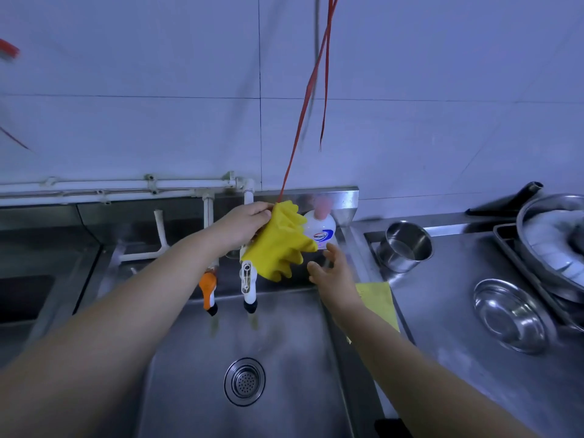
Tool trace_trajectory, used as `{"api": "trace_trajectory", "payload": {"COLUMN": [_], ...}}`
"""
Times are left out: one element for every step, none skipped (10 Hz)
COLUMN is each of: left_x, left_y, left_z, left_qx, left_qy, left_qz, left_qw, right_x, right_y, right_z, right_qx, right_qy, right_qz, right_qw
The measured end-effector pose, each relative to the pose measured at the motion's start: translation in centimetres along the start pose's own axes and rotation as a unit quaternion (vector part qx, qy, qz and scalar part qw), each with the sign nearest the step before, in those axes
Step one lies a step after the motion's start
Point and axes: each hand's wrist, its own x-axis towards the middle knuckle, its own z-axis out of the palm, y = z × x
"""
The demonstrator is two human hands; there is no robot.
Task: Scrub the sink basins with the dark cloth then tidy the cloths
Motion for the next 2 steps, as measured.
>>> {"api": "trace_trajectory", "payload": {"left_x": [-0.34,-1.17], "left_y": [-0.4,-0.54], "left_z": [0.4,0.41], "left_qx": [0.0,-0.01], "left_qy": [0.029,0.053], "left_qz": [0.001,-0.004], "left_qw": [1.0,0.999], "right_x": [0.19,-0.17], "right_y": [0.89,1.16], "right_z": [-0.34,-1.18], "right_qx": [-0.022,-0.053], "right_qy": [0.002,-0.021], "right_qz": [-0.017,-0.029], "right_qw": [1.0,0.998]}}
